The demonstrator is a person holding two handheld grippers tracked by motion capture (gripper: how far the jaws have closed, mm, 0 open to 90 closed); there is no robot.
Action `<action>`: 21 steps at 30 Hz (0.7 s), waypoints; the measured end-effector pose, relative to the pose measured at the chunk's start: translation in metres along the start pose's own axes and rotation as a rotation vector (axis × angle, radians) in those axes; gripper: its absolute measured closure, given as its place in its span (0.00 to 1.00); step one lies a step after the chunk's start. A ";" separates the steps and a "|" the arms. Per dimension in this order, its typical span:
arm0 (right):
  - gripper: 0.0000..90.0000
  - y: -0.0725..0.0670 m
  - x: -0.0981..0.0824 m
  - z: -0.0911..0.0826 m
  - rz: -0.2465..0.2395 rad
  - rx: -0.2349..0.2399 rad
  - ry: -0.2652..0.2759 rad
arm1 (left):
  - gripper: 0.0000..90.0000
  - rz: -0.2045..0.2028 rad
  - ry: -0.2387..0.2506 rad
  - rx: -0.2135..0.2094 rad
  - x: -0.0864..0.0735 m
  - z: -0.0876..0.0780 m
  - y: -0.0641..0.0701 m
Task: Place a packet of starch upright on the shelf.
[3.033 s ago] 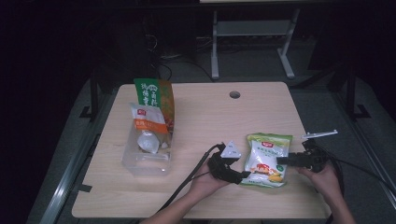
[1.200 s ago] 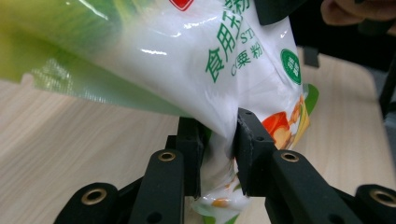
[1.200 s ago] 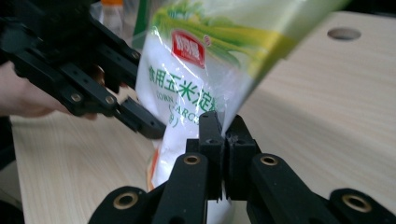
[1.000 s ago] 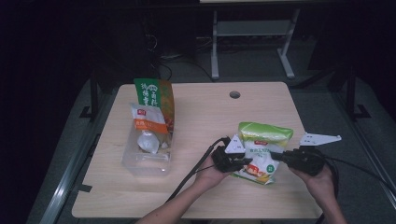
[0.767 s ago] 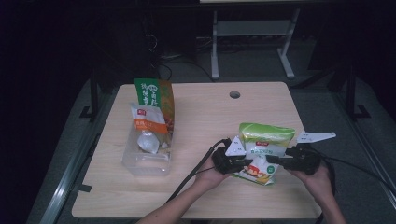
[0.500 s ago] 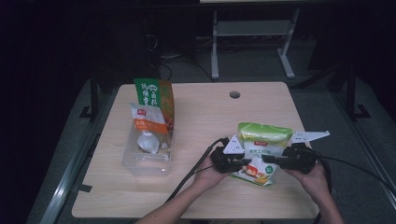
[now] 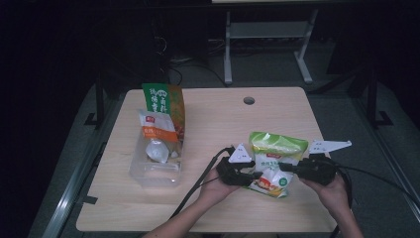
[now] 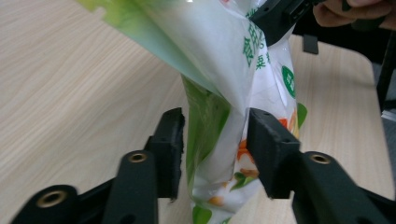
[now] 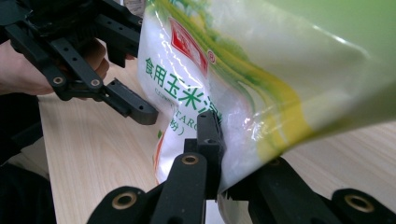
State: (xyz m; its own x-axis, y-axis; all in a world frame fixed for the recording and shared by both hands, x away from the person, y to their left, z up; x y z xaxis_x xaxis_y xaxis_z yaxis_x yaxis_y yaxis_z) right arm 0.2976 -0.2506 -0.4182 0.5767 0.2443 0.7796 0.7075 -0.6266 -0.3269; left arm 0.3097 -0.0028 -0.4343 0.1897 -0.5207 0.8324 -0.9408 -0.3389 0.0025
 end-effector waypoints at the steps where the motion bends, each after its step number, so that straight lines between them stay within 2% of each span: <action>1: 0.96 -0.001 0.001 0.000 -0.002 -0.004 0.000 | 0.60 -0.008 0.007 0.008 0.000 -0.002 0.000; 12: 0.97 -0.008 0.012 -0.007 -0.012 -0.024 0.018 | 0.48 -0.031 0.000 0.013 -0.009 -0.017 0.000; 21: 0.97 -0.012 0.024 -0.010 -0.020 -0.052 0.009 | 0.45 -0.032 0.013 0.018 -0.020 -0.035 0.005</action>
State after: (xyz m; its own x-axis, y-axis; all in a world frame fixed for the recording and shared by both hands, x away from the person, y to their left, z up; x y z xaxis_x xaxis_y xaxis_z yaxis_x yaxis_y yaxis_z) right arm 0.2988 -0.2442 -0.3899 0.5584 0.2506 0.7908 0.6966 -0.6592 -0.2830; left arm 0.2916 0.0331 -0.4316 0.2153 -0.4991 0.8394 -0.9291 -0.3693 0.0188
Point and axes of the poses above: each handheld gripper's, and its own axes: z roughly forward along the jaws, x roughly out of its top, y roughly to its right, the point moved 2 cm from there along z, roughly forward along the jaws, and after that the axes turned 5 degrees about z, right-handed, at the moved point
